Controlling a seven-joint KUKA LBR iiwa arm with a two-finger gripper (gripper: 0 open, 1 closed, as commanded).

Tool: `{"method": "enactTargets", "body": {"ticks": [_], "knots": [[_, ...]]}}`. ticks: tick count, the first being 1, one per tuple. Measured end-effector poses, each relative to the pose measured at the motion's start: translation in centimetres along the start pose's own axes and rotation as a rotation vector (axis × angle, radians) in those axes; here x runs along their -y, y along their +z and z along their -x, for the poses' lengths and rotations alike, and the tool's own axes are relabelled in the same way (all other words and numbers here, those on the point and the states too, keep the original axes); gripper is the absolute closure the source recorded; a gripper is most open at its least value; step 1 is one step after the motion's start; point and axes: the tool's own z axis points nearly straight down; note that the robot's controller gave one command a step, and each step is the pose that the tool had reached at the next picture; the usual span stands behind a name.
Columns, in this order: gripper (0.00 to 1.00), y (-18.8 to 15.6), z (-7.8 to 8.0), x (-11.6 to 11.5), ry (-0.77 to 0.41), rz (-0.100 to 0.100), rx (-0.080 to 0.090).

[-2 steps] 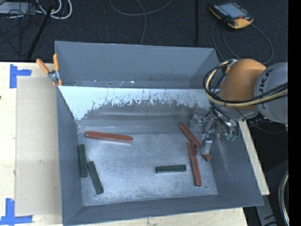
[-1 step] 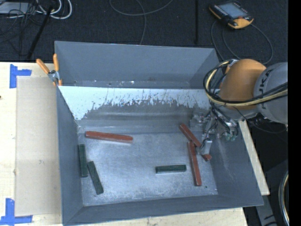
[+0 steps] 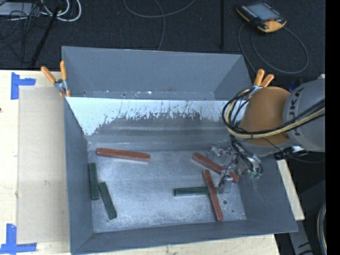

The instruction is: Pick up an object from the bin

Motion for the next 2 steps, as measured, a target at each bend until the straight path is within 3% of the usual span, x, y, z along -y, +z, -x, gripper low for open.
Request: {"method": "enactTargets", "body": {"ticks": [1, 2], "knots": [[0.00, -0.2, -0.5, -1.2, 0.057, 0.002, -0.007], [1.00, -0.3, 3.0, 1.9, 0.396, 0.000, 0.000]]}}
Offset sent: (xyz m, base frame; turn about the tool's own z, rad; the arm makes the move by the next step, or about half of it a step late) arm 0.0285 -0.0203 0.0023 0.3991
